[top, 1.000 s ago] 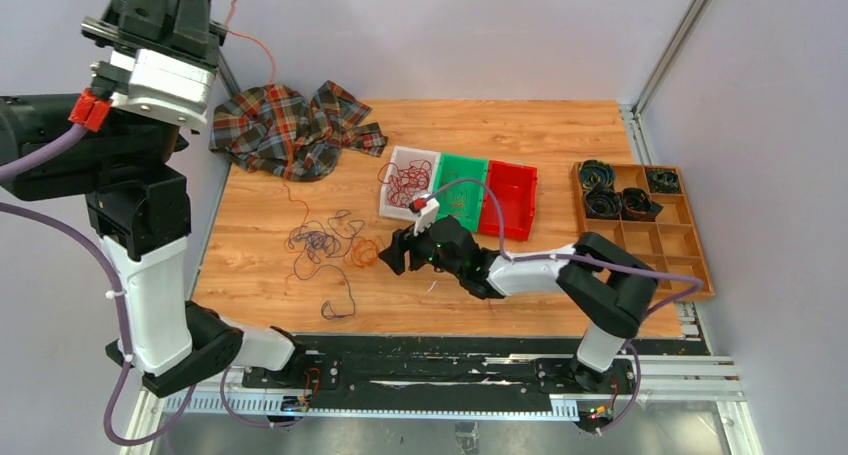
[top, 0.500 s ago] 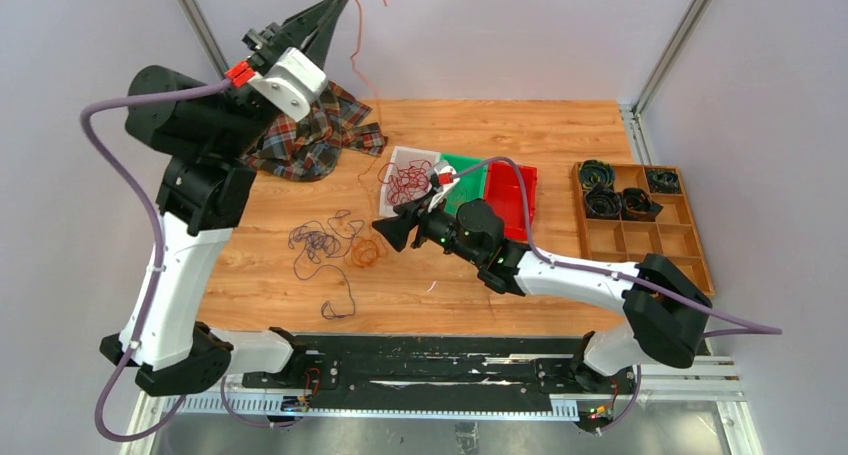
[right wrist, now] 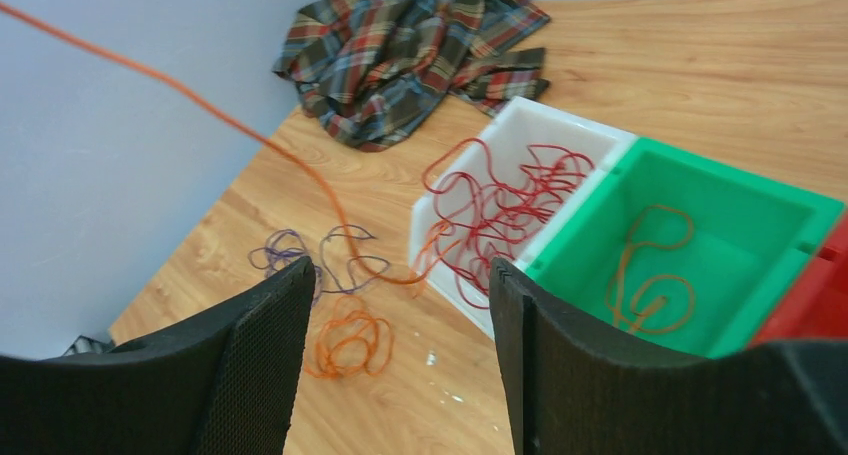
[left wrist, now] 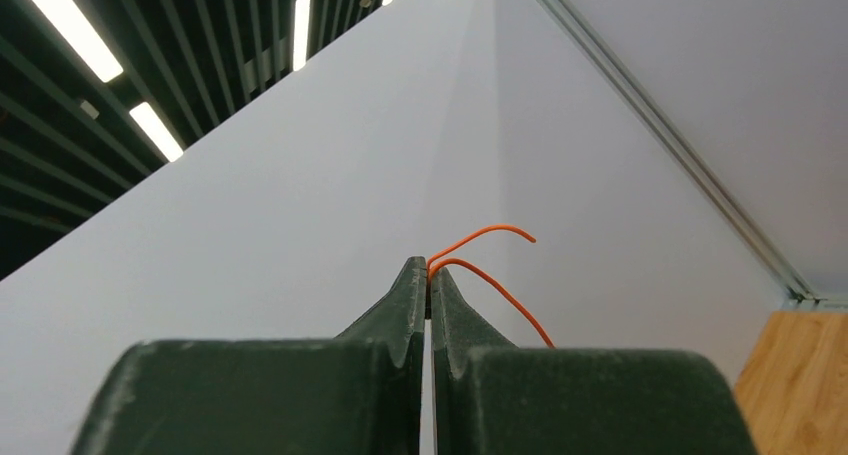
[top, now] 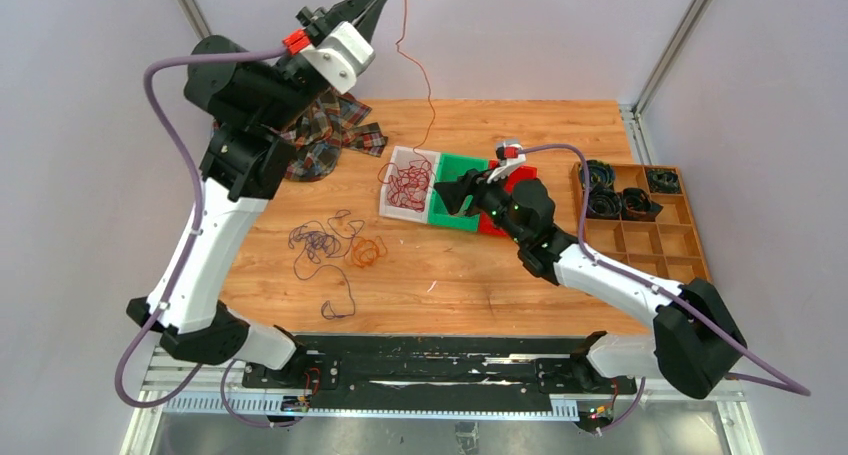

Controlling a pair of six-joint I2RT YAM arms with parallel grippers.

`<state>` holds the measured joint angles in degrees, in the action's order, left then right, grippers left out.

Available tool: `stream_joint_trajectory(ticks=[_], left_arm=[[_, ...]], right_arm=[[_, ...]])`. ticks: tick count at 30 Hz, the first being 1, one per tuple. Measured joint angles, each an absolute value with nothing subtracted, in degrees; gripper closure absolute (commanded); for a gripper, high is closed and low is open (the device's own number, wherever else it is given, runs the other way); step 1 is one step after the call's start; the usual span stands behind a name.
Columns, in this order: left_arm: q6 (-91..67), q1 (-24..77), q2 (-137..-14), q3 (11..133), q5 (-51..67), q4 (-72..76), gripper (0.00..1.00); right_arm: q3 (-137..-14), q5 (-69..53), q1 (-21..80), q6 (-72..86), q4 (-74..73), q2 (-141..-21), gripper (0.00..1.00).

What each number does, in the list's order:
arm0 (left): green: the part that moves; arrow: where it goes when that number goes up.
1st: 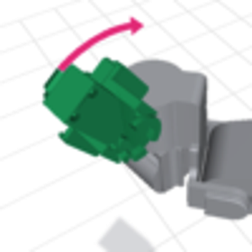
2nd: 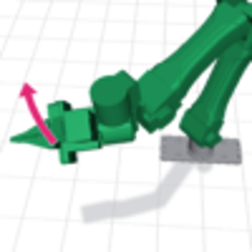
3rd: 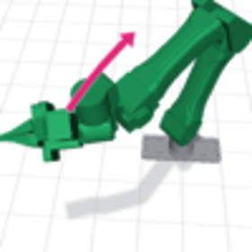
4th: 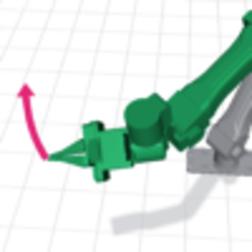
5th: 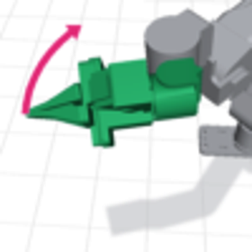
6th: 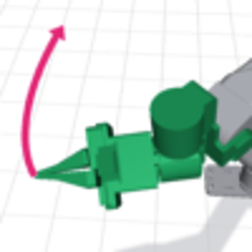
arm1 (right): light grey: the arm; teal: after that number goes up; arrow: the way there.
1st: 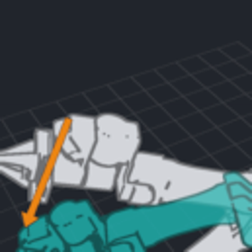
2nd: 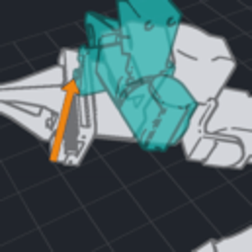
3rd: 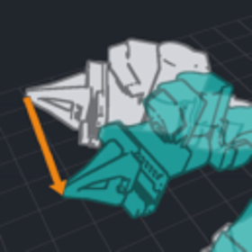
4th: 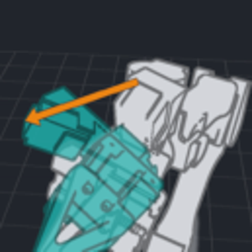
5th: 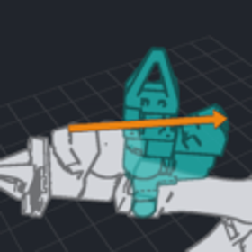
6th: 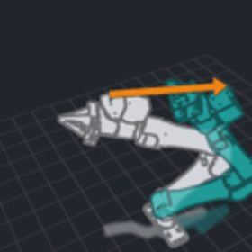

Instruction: Untangle the cables

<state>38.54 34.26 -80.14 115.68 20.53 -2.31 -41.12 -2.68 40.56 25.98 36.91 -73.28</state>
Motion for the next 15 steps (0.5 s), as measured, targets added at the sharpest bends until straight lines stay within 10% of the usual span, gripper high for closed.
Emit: stream_joint_trajectory(ticks=[15], left_arm=[[39.24, 35.81, -92.29, 123.76, 19.94, -1.17, 1.0]], right_arm=[[-40.4, 1.63, 36.93, 24.6, 28.53, -70.28, 0.36]])
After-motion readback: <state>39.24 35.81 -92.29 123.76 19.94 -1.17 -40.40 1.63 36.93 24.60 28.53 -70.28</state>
